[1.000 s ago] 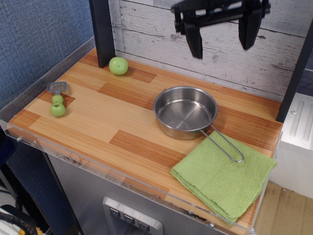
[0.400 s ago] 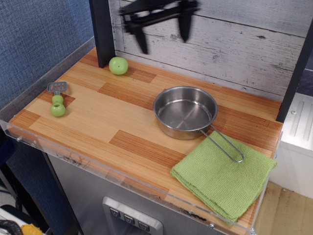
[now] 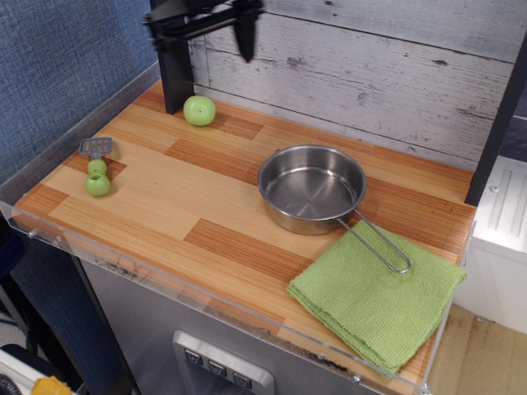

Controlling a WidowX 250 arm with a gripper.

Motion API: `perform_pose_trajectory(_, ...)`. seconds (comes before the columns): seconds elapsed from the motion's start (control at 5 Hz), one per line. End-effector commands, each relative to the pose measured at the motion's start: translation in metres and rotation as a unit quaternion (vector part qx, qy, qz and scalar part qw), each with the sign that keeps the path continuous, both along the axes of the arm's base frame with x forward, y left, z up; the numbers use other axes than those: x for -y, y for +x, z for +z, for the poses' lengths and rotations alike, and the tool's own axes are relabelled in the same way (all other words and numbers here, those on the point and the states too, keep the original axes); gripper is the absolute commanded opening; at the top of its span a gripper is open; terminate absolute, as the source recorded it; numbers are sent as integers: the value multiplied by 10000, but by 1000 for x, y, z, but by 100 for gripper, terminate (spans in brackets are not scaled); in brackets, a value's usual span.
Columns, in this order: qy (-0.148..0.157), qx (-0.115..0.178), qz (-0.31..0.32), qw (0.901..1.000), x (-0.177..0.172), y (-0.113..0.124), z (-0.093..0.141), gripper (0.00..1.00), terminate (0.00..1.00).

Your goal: Put the green object in the metal pan.

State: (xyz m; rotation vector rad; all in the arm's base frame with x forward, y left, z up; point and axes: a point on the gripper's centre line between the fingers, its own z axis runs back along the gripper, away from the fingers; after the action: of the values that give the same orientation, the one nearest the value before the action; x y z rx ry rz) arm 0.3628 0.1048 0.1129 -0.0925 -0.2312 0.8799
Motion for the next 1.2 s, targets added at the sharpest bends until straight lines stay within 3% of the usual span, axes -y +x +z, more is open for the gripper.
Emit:
perform_pose_trajectory(0.0, 452, 528, -149, 9975, -32, 14, -1, 100, 0)
perform_pose_trajectory(0.2, 744, 576, -496, 9943, -35, 25, -7, 100, 0)
perform_pose_trajectory(0.4, 840, 671, -492, 9930, -38, 29, -14, 100, 0)
perform_pose_trajectory(1.0, 700, 301, -286, 9967, -43, 26, -54, 100, 0)
